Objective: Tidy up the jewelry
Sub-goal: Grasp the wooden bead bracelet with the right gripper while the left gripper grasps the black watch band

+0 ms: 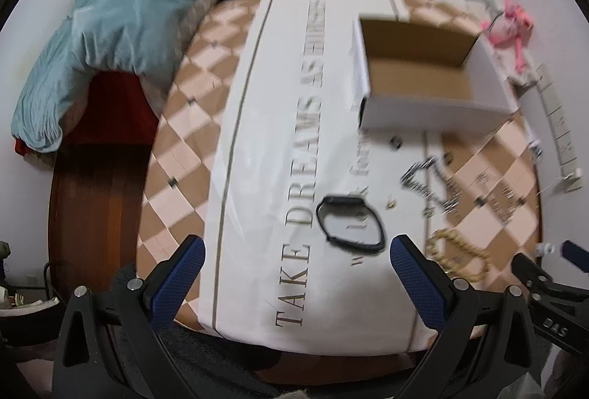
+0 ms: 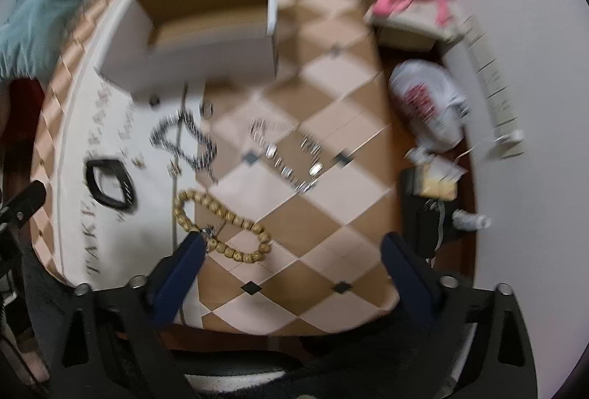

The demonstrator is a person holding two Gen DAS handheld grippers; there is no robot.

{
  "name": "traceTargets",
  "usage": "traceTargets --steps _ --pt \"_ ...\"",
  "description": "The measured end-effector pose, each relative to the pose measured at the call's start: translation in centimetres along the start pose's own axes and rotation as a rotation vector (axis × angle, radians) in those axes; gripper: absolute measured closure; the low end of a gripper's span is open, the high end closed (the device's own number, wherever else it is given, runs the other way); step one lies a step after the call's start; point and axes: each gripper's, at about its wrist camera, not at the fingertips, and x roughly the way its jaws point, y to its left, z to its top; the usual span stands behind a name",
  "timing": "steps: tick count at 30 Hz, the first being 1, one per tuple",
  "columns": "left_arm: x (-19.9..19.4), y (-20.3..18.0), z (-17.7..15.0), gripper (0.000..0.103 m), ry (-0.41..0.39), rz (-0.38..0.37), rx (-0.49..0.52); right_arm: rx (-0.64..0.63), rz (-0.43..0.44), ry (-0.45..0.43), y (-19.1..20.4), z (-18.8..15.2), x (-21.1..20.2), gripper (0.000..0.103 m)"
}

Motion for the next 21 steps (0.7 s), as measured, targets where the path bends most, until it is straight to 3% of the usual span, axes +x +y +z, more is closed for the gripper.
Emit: traceTargets --steps 7,11,12,13,14,21 --pt "3.6 0.3 -2.3 0.000 0.090 0.009 -0.017 -0.068 0.020 0.077 2.0 -1.2 6.2 0.041" --pt "4.6 0.4 -2.8 0.000 0.110 0.010 -0.026 -0.102 0.010 0.027 3.0 -2.0 6.3 0.048" --pt "4.8 0.4 -2.9 0.000 0.112 0.008 -0.028 -0.112 0.012 0.009 3.2 -2.1 6.2 0.061" --pt "5.0 0.4 -2.9 0.000 0.114 0.009 -0.031 -0.120 0.011 -0.004 3.3 -2.2 6.0 0.087" --pt "5.2 0.5 -2.8 0.000 0.116 0.010 -0.034 -0.123 0.008 -0.009 3.4 -2.2 5.9 0.093" --pt "6.1 1.1 -1.4 0.001 0.122 -0.048 -0.073 0.009 0.036 0.001 -0.3 -2.3 4.8 0.094"
